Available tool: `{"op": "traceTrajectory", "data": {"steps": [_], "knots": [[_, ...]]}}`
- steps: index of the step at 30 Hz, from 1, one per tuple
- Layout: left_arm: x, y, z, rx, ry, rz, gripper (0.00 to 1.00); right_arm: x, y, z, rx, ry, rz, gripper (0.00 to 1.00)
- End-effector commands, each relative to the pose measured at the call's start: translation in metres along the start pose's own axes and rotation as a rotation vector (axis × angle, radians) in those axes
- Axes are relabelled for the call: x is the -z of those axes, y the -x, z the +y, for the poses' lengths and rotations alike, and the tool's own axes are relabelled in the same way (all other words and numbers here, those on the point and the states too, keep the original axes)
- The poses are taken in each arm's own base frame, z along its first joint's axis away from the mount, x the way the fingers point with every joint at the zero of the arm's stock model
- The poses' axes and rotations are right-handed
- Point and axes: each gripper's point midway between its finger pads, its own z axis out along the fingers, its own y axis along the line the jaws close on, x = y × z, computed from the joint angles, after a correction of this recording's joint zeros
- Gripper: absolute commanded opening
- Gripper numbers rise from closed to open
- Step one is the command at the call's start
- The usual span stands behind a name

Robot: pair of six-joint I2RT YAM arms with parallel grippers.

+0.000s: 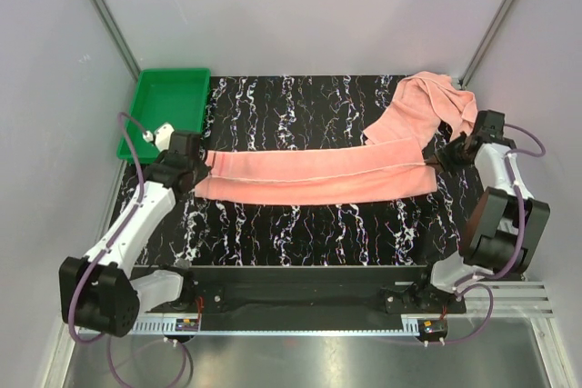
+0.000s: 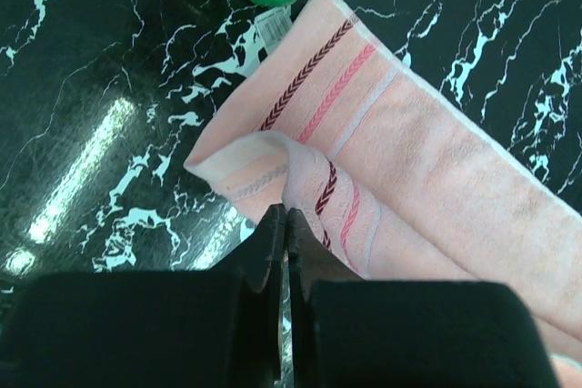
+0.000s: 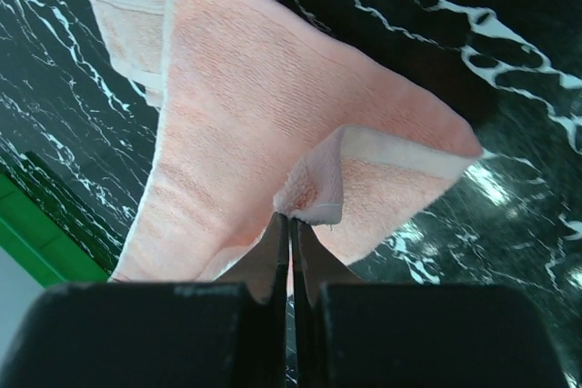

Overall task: Roll the towels
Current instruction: Fold the towel

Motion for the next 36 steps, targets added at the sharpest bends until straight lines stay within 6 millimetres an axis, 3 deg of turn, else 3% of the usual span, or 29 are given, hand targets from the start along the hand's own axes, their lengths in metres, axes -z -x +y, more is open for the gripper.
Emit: {"op": "traceTrajectory", "data": {"steps": [1,10,26,28,30,31,32,33,34,36], "knots": [[-0.008,0.037,-0.017,0.025,-0.008,-0.107,0.00,-0.009,0.020,0.032,0.037,0.056,-0.039,0.00],[-0.039,0.045,-0.017,0.025,0.052,-0.087,0.00,-0.033,0.044,0.046,0.061,0.028,-0.040,0.00],[-0.081,0.046,-0.015,0.006,0.136,-0.051,0.00,-0.076,0.044,0.068,0.094,0.011,0.030,0.00],[-0.085,0.049,-0.017,0.007,0.146,-0.049,0.00,-0.081,0.046,0.069,0.096,0.000,0.032,0.02],[-0.091,0.049,-0.017,-0.002,0.159,-0.039,0.00,-0.085,0.047,0.067,0.098,-0.018,0.038,0.19],[-0.092,0.055,-0.021,-0.004,0.155,-0.042,0.10,-0.084,0.051,0.070,0.100,-0.021,0.029,0.29],[-0.093,0.056,-0.022,-0.008,0.156,-0.036,0.21,-0.084,0.054,0.070,0.106,-0.027,0.021,0.47],[-0.098,0.053,-0.022,-0.017,0.163,-0.012,0.35,-0.085,0.054,0.068,0.106,-0.040,0.025,0.54],[-0.097,0.062,-0.027,-0.013,0.153,-0.021,0.55,-0.082,0.059,0.072,0.112,-0.039,0.013,0.59],[-0.095,0.065,-0.030,-0.016,0.146,-0.008,0.75,-0.074,0.064,0.069,0.131,-0.072,-0.008,0.70]]}}
